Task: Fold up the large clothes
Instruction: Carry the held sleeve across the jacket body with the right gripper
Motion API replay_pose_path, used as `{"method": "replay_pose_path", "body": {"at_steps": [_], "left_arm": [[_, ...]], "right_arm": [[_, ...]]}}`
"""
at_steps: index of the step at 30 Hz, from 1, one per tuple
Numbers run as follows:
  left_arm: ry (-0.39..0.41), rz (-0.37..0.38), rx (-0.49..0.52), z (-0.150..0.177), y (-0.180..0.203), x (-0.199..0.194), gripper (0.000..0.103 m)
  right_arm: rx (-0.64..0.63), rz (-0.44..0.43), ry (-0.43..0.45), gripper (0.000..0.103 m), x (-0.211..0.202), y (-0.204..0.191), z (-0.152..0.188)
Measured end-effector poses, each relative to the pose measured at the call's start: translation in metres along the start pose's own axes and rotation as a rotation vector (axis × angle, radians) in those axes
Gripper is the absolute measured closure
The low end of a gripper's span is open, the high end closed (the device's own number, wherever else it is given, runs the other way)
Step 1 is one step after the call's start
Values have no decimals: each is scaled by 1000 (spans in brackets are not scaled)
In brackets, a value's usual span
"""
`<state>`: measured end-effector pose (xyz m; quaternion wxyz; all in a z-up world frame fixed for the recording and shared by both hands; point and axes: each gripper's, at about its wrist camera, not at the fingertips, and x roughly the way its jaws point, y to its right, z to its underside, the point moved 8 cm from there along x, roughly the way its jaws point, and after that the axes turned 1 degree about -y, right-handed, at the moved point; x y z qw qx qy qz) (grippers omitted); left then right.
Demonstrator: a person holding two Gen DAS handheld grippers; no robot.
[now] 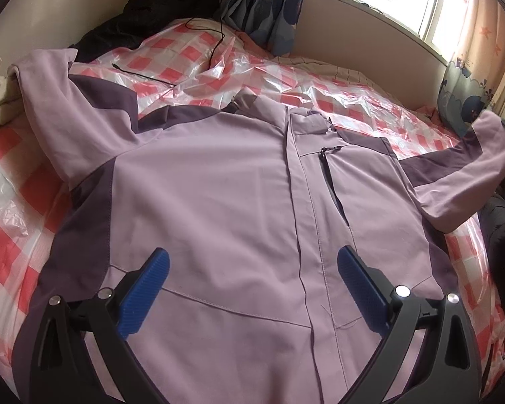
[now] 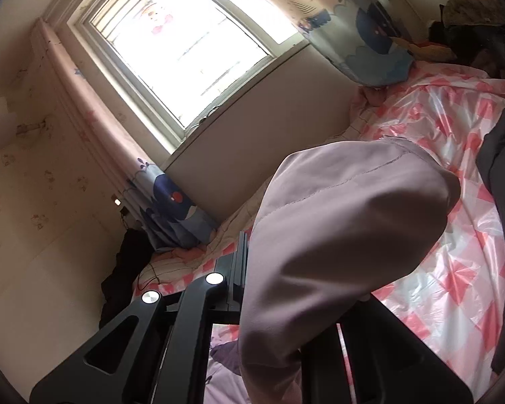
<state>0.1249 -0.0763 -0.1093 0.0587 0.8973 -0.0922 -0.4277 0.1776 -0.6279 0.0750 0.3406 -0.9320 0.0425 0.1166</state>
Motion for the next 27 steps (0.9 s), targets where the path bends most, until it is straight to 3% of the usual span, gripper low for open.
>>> {"method": "replay_pose_path", "body": {"at_steps": [14, 19, 22, 27], "left_arm": [[30, -25, 16, -2, -28, -33, 7], [7, -29, -2, -3, -52, -38, 7], [-12, -27, -70, -4, -79, -39, 7], [-18, -44, -187, -6, -123, -45, 7]], "right_arm": [[-145, -233, -128, 94, 36, -170, 86], [-205, -303, -201, 94, 48, -228, 141], [-227, -328, -244, 94, 57, -251, 175], [-271, -331, -350, 94, 84, -273, 260]]}}
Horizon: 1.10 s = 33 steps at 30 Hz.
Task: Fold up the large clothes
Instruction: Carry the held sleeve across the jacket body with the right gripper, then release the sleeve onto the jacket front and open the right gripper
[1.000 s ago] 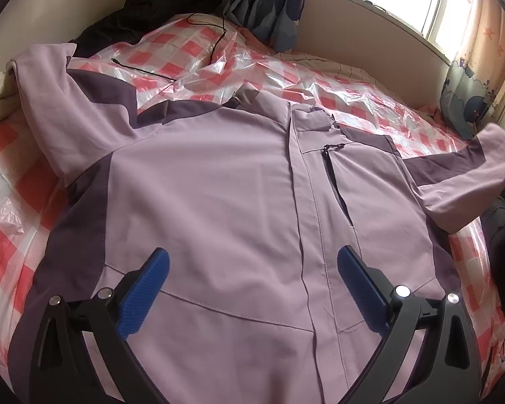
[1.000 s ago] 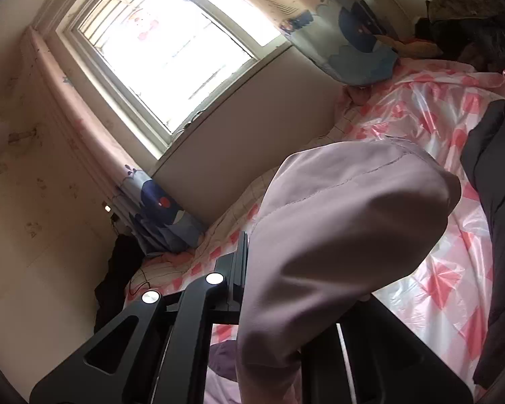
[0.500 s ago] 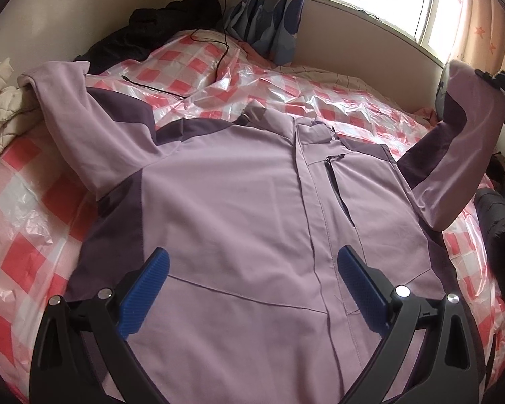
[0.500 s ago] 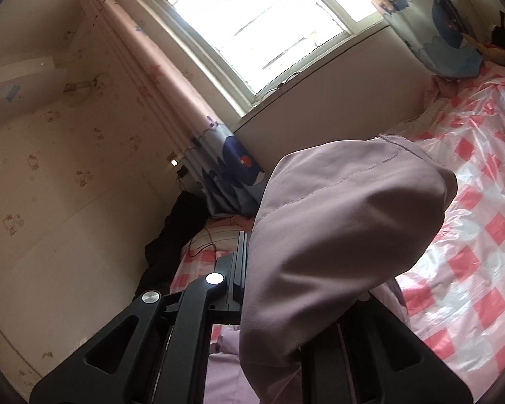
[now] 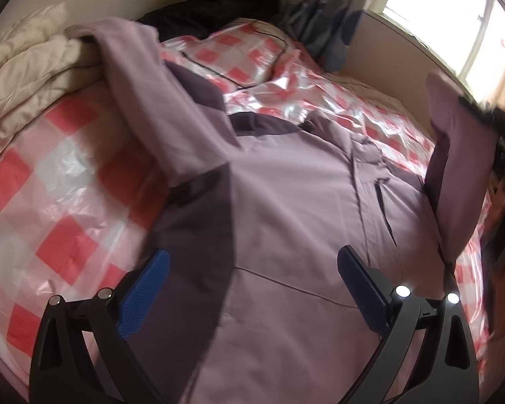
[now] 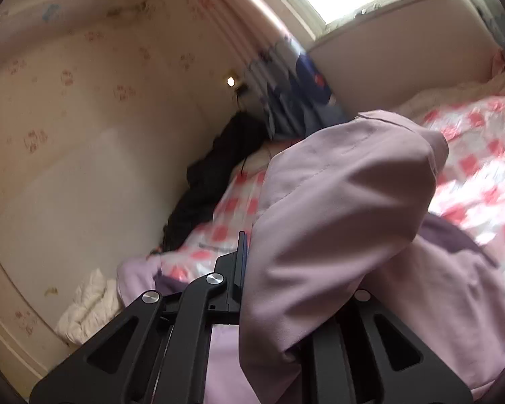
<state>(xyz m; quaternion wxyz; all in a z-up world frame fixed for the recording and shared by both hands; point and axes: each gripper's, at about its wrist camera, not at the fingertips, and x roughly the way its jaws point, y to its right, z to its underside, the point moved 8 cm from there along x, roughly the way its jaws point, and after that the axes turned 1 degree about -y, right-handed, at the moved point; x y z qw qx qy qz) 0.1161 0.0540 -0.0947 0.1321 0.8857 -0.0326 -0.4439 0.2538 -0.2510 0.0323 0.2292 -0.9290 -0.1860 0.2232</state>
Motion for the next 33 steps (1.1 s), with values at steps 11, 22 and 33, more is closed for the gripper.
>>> {"method": "replay_pose_path", "body": {"at_steps": [11, 22, 33], "left_arm": [[-3, 4, -98, -9, -29, -7, 7], [-20, 36, -162, -10, -43, -10, 7], [-23, 26, -209, -13, -58, -9, 7]], "right_arm": [[-223, 159, -572, 43, 143, -8, 213], [-115, 71, -432, 20, 107, -34, 198], [-55, -31, -603, 6, 185, -83, 224]]}}
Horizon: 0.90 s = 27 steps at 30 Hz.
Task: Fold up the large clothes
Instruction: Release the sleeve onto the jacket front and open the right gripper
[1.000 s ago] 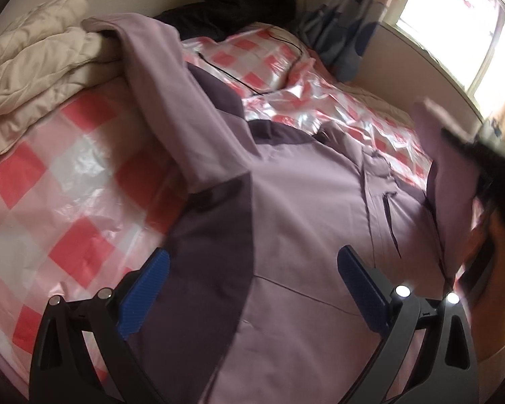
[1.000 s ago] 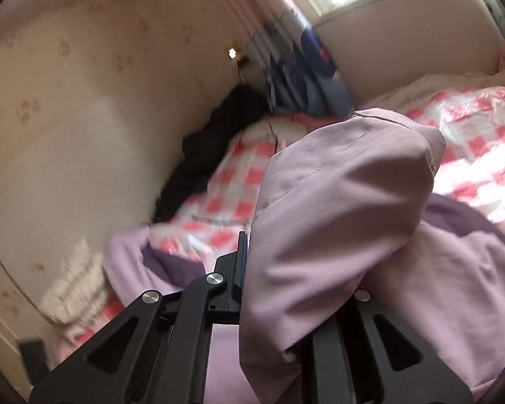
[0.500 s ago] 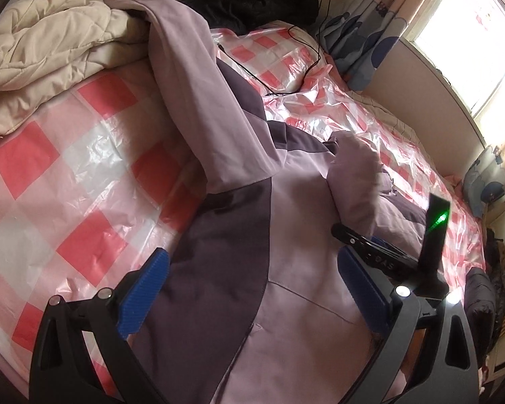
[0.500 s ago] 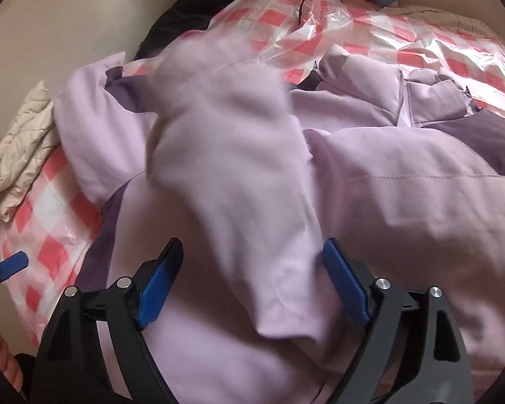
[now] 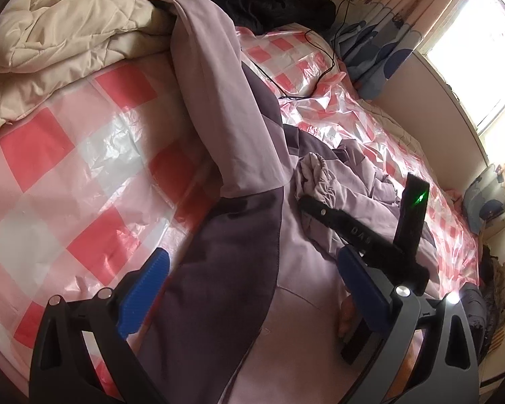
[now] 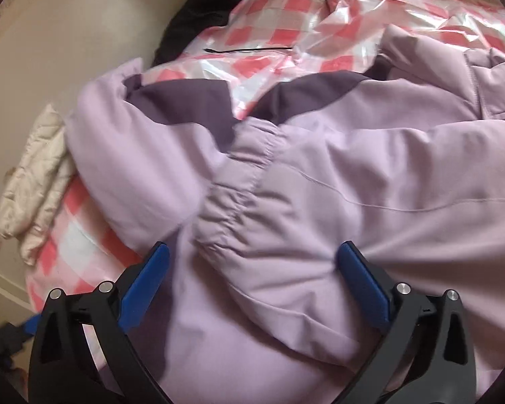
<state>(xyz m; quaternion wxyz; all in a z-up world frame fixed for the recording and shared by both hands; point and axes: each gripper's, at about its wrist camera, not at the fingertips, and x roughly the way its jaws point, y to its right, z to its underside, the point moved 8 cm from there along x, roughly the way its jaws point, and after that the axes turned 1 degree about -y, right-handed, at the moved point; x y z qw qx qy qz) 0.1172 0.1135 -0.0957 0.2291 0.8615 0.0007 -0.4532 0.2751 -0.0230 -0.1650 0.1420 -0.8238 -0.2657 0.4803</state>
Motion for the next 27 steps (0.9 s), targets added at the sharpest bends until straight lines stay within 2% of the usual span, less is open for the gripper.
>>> {"method": "replay_pose_path", "body": {"at_steps": [3, 4, 6, 8, 10, 11, 12, 13, 14, 16, 17, 18, 19, 21, 22, 24, 26, 27], "left_arm": [[-4, 2, -3, 0, 0, 0, 7], [-5, 2, -5, 0, 0, 0, 7], [-6, 7, -10, 1, 1, 0, 7], [-4, 8, -6, 2, 3, -1, 7], [0, 9, 2, 3, 7, -1, 7], [2, 9, 6, 3, 8, -1, 7], [2, 10, 12, 4, 10, 0, 7], [1, 9, 16, 5, 13, 1, 7], [1, 8, 21, 6, 16, 2, 7], [-1, -2, 41, 9, 22, 8, 7], [-2, -13, 51, 10, 25, 11, 7], [-4, -22, 62, 11, 28, 14, 7], [-6, -27, 68, 12, 30, 16, 7], [2, -33, 76, 11, 34, 18, 7], [7, -36, 80, 11, 35, 19, 7], [25, -33, 83, 8, 36, 17, 7], [47, -34, 89, 3, 36, 13, 7], [64, -32, 86, -3, 36, 9, 7]], "right_arm": [[-14, -69, 15, 6, -15, -9, -2], [-6, -98, 63, 6, -33, -9, -4], [13, -68, 196, 6, -78, 3, -5], [58, 60, 344, 6, -135, 36, -2], [120, 195, 451, 6, -182, 76, 1], [182, 271, 490, 6, -207, 107, 3], [238, 306, 502, 6, -219, 131, 4], [313, 332, 500, 6, -227, 162, 4], [384, 354, 447, 6, -220, 193, 6], [478, 297, 191, 6, -168, 240, 19], [447, 324, 163, 6, -163, 244, 19], [401, 369, 153, 6, -166, 236, 15], [391, 359, 174, 6, -172, 226, 12], [341, 281, 284, 6, -195, 187, 14], [302, 276, 303, 6, -201, 169, 21], [246, 191, 299, 6, -206, 131, 47], [238, 131, 317, 6, -213, 106, 77], [245, 87, 291, 6, -209, 95, 88]]}}
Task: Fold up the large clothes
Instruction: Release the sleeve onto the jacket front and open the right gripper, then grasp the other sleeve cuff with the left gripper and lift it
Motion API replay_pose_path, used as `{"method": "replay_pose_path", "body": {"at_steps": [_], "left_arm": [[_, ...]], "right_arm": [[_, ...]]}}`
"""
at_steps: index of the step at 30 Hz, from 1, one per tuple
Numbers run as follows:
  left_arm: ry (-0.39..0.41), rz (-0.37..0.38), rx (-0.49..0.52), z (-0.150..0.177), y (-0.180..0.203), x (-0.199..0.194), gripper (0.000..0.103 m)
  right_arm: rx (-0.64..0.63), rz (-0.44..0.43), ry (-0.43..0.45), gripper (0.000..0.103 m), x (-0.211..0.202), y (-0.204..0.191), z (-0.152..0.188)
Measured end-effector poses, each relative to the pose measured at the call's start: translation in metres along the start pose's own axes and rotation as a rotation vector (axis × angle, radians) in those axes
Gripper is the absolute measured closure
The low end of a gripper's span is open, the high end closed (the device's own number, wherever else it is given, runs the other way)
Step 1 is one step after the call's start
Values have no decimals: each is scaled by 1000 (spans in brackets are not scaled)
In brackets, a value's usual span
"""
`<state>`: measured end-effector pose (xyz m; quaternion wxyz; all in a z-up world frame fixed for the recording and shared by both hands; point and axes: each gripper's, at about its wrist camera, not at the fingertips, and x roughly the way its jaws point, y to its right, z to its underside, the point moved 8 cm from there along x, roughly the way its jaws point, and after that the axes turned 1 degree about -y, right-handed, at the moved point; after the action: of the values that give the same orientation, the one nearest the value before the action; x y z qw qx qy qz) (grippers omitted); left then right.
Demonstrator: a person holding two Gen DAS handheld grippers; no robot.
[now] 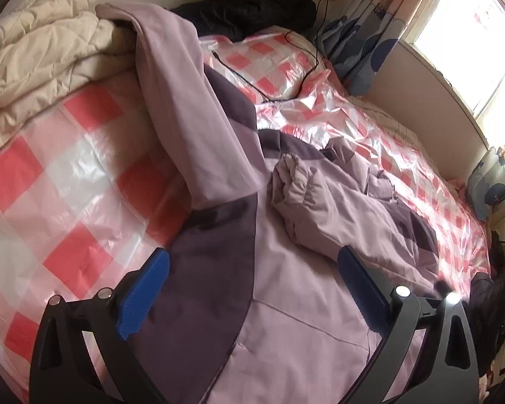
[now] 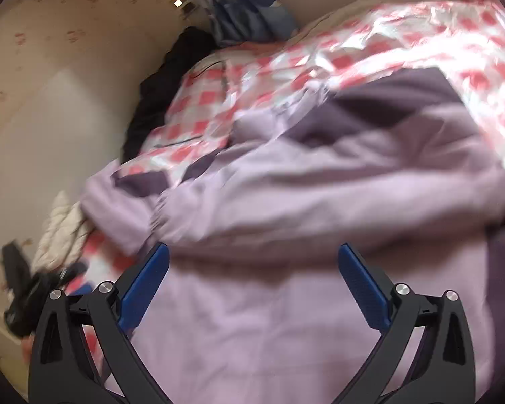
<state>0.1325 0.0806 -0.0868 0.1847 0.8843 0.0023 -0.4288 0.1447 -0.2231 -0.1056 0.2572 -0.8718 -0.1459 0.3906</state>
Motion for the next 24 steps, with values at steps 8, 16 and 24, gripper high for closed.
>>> {"method": "replay_pose_path", "body": {"at_steps": [8, 16, 24], "left_arm": [[212, -103, 28, -165, 13, -24, 7], [146, -344, -145, -337, -115, 25, 7], [7, -178, -471, -347, -231, 52, 7]], "right_arm": [[43, -53, -39, 6, 13, -13, 18], [141, -49, -85, 6, 29, 11, 30], [95, -18, -111, 6, 36, 5, 38]]}}
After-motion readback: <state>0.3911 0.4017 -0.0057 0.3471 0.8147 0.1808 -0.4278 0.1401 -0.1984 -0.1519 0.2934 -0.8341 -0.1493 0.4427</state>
